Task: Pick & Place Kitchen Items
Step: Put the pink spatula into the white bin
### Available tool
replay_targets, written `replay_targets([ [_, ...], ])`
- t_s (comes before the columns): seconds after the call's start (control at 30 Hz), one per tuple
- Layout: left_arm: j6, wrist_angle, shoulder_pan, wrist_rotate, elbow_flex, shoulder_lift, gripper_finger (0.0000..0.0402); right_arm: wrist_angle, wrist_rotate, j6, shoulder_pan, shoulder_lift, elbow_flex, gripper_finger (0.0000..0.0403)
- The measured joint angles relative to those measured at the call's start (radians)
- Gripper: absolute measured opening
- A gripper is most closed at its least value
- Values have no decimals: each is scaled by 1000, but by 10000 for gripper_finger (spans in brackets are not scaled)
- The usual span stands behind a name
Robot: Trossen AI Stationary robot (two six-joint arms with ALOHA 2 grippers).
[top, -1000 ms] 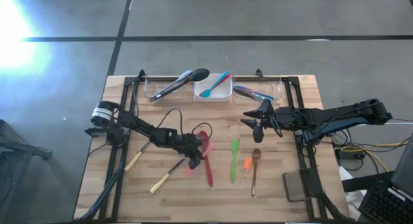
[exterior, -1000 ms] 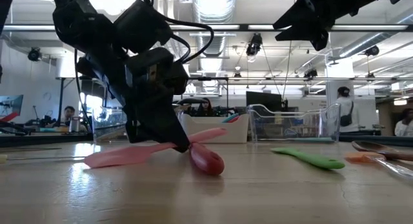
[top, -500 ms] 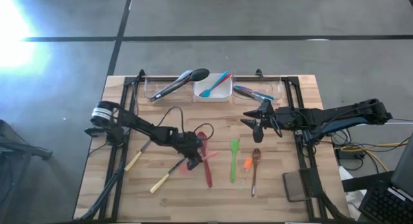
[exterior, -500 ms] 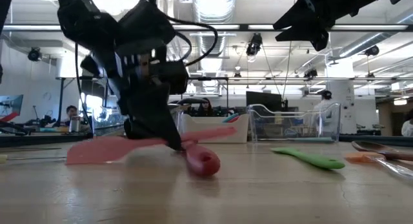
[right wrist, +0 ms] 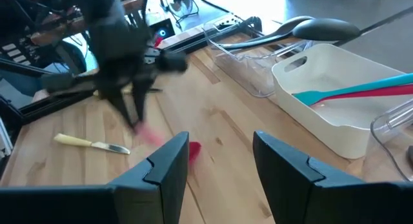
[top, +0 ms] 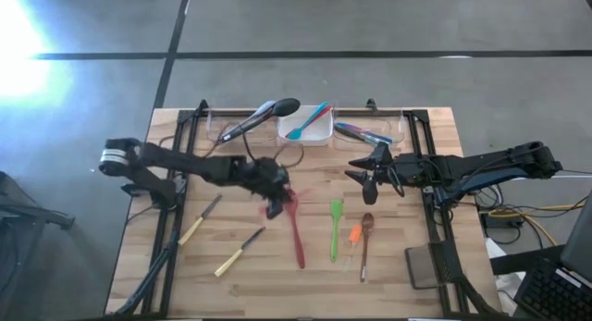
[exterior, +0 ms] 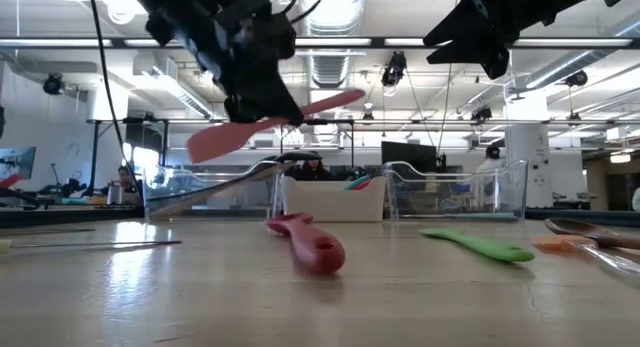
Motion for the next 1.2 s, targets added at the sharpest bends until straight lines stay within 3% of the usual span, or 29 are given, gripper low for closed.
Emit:
replay_targets([
  [0.37, 229, -33, 203, -158, 154, -37, 22, 0, 16, 2, 0, 0, 0, 166],
  [0.6, 324, 13, 306, -173, 236, 2, 22, 0, 25, 2, 0, 0, 0, 166],
  [0.97, 402, 176, 409, -189, 314, 158, 22, 0, 51, 6, 0, 0, 0, 166],
  [1.2, 403, 176, 465, -196, 405, 296, 22, 0, 54, 6, 0, 0, -1, 166],
])
